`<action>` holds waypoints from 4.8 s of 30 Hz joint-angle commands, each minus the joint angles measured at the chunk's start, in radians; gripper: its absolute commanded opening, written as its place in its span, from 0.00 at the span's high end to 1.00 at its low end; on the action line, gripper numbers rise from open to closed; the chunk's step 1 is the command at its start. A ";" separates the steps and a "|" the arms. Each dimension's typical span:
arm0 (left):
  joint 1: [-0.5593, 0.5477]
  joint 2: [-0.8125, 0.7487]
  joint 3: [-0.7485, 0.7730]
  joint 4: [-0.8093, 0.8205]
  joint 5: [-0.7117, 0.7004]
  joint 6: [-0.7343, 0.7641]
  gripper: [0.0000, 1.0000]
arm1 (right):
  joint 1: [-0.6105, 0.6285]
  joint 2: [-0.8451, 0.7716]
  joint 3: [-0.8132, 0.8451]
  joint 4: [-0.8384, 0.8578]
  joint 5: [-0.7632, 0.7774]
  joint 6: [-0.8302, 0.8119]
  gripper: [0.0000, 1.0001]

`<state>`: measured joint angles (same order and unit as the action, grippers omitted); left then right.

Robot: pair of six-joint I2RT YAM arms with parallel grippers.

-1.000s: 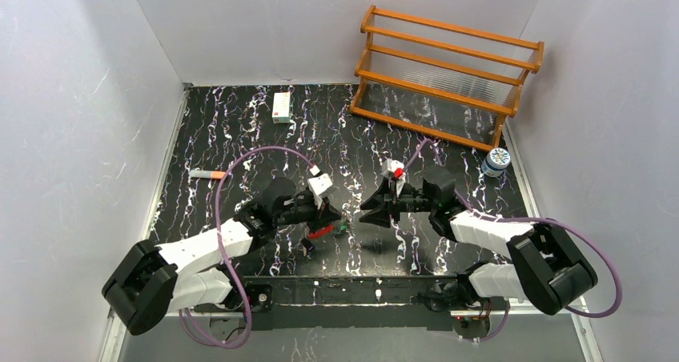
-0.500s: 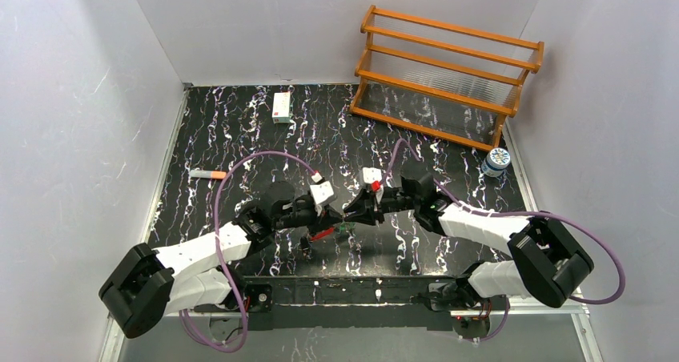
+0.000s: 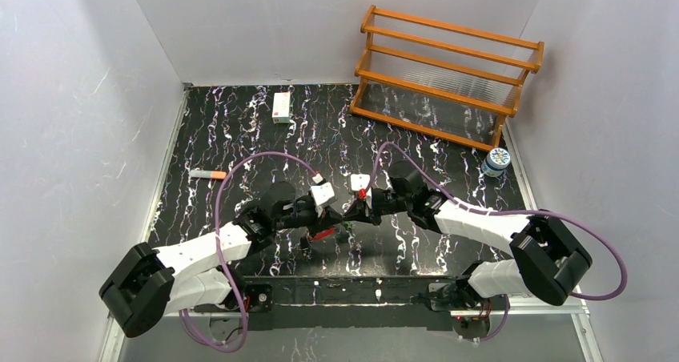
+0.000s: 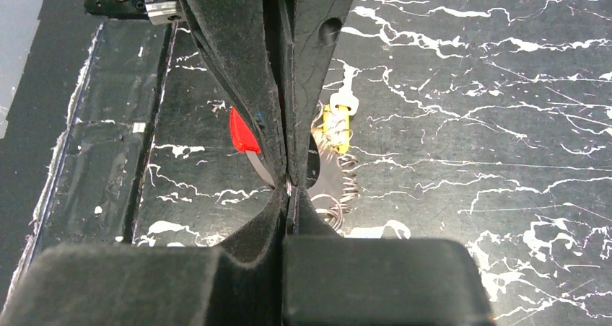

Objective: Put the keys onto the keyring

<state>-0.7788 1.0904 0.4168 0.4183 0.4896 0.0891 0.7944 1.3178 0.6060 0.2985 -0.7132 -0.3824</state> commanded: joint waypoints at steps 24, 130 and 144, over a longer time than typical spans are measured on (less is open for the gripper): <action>-0.008 -0.067 -0.179 0.298 -0.008 -0.050 0.71 | -0.022 -0.020 -0.315 0.859 0.065 0.488 0.99; -0.059 -0.010 0.008 0.082 -0.105 0.129 1.00 | -0.039 0.024 0.125 -0.102 0.020 0.097 0.84; -0.060 -0.060 -0.021 0.083 -0.184 0.093 0.76 | -0.047 -0.001 0.066 -0.043 0.010 0.089 0.99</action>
<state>-0.8333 1.0779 0.3939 0.4950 0.3519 0.2012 0.7589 1.3380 0.6910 0.1833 -0.7048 -0.2951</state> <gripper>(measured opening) 0.151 0.031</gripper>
